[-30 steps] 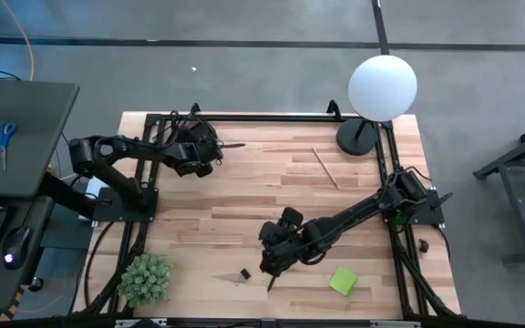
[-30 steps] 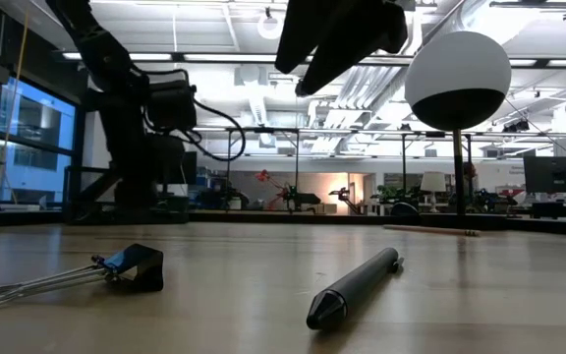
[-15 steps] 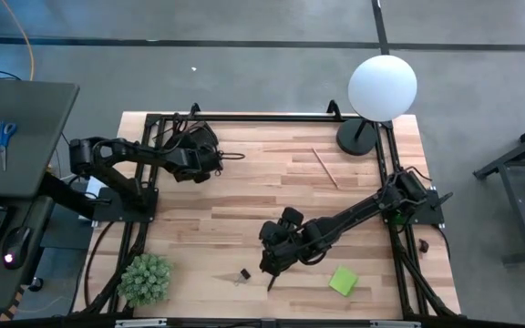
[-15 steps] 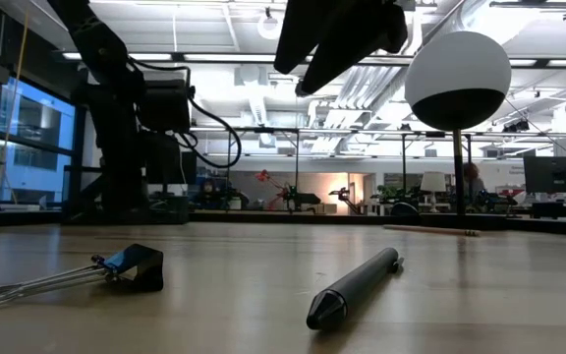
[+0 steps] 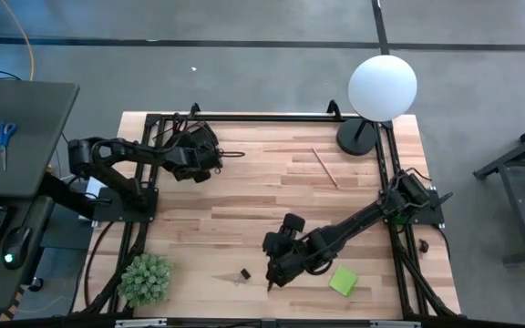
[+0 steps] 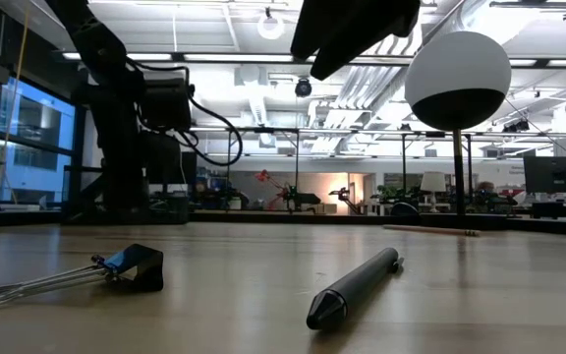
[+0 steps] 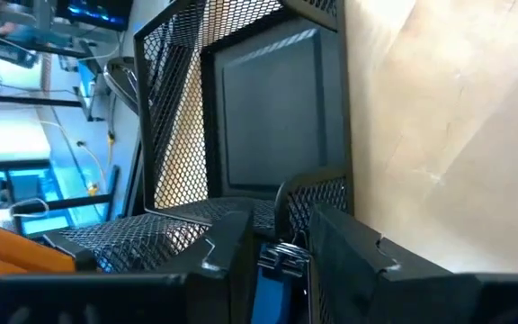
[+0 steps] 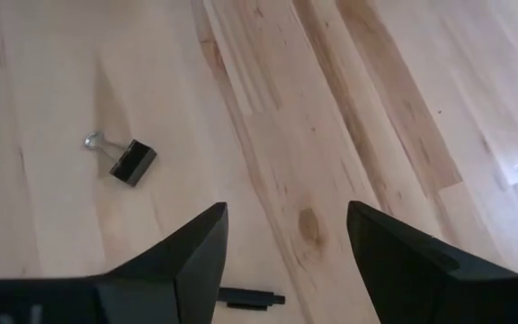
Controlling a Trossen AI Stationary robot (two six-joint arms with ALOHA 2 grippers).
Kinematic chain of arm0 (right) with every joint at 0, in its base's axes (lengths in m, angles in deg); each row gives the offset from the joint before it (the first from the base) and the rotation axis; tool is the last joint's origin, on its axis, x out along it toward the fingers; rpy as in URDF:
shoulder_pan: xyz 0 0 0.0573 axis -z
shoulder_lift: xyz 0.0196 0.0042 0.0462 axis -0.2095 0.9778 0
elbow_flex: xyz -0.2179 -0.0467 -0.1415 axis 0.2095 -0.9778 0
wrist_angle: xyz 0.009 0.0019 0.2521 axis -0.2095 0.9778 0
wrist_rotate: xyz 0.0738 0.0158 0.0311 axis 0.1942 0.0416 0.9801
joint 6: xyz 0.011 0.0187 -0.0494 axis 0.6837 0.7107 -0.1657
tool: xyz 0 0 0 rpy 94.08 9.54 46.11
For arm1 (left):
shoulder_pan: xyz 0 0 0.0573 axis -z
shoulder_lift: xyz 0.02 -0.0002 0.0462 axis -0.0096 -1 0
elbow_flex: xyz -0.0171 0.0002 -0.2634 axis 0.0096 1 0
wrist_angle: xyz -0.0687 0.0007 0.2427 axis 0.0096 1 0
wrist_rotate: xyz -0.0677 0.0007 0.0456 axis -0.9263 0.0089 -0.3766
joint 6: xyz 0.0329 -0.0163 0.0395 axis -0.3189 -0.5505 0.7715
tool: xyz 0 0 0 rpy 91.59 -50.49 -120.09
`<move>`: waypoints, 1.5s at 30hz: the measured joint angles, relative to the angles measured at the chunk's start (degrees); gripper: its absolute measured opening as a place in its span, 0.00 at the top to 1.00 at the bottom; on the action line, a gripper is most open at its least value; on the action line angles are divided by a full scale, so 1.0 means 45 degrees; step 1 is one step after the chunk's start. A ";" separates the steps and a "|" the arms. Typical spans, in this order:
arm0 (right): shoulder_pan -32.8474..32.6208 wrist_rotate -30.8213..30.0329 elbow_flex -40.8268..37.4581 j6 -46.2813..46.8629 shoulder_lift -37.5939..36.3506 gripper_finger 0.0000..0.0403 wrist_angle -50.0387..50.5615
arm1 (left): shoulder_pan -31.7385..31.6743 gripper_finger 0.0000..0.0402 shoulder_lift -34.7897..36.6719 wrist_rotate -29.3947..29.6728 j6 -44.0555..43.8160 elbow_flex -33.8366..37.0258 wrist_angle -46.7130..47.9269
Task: Pick and place office supplies into organizer
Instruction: Put the black binder clip into the black desk organizer, then put the black pen into the black desk organizer
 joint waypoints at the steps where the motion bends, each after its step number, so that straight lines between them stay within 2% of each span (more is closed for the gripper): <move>1: 0.0000 -0.0089 0.0000 -0.0005 0.0000 0.45 0.0024 | 0.0082 0.76 0.0037 0.0088 0.0033 0.0010 0.0030; 6: 0.0069 -0.0230 0.0000 -0.0007 0.0000 0.45 0.0152 | 0.0158 0.76 0.0264 0.0822 -0.0068 0.0003 0.0314; 16: 0.0121 -0.0276 0.0005 0.0000 0.0000 0.45 0.0103 | 0.0420 0.76 0.0325 0.1326 -0.0840 0.0083 0.1800; 21: 0.0121 -0.0299 0.0005 0.0000 0.0000 0.45 0.0110 | 0.0493 0.76 0.0337 0.1057 -0.1032 0.0067 0.1711; 26: 0.0121 -0.0294 0.0005 0.0000 0.0000 0.45 0.0112 | 0.0537 0.76 0.0361 0.1791 -0.1273 0.0015 0.2295; 31: 0.0121 -0.0333 0.0005 0.0000 0.0000 0.45 0.0108 | 0.0546 0.76 0.0361 0.1516 -0.1505 -0.0013 0.2218; 35: 0.0142 -0.0362 0.0005 -0.0026 0.0000 0.45 0.0108 | 0.0948 0.76 0.0361 0.1461 -0.1523 -0.0559 0.2212; 41: 0.0160 -0.0375 0.0005 -0.0087 0.0000 0.45 0.0108 | 0.2290 0.76 0.0362 0.1330 -0.1720 -0.1728 0.2042; 45: 0.0113 -0.0340 0.0005 -0.0017 0.0000 0.45 0.0113 | 0.2913 0.76 0.0366 0.1282 -0.1857 -0.1914 0.2105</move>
